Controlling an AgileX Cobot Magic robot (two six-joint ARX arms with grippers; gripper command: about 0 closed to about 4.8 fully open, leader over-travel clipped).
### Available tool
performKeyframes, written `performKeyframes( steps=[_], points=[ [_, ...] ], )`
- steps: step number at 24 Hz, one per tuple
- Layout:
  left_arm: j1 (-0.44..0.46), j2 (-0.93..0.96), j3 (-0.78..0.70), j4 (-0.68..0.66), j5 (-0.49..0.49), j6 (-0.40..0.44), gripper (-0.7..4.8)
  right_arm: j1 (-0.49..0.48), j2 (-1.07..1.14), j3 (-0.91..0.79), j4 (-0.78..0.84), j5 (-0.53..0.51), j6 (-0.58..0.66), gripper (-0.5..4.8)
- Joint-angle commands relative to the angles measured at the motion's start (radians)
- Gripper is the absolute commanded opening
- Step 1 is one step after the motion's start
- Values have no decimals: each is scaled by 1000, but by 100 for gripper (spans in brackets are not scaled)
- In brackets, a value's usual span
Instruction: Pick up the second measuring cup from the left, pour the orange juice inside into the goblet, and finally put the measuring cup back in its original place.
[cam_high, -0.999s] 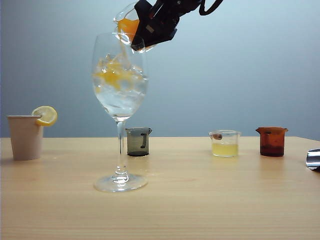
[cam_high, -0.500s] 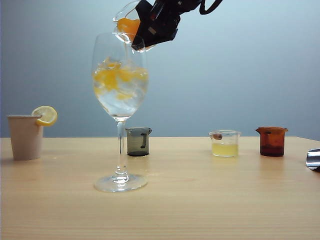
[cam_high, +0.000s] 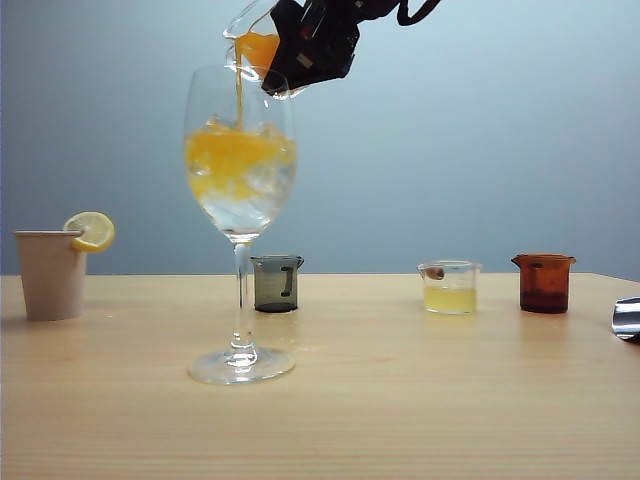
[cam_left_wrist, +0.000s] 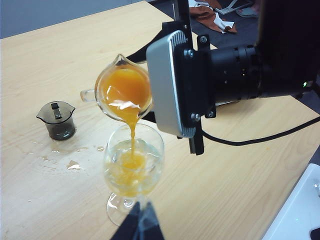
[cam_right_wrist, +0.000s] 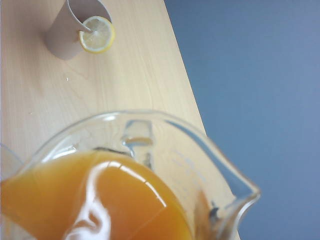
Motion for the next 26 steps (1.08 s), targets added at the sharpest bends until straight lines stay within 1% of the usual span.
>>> performKeyframes(
  steps=[1,12,26],
  points=[
    [-1,-1,7,5,7,1,-6,2,-5,6,31,2,-21,103],
    [-1,-1,7,5,7,1,-6,2,-5,6,32,2,-74,103],
    [-1,-1,7,5,7,2,-6,2,-6,6,39,-1,-78,103]
  ],
)
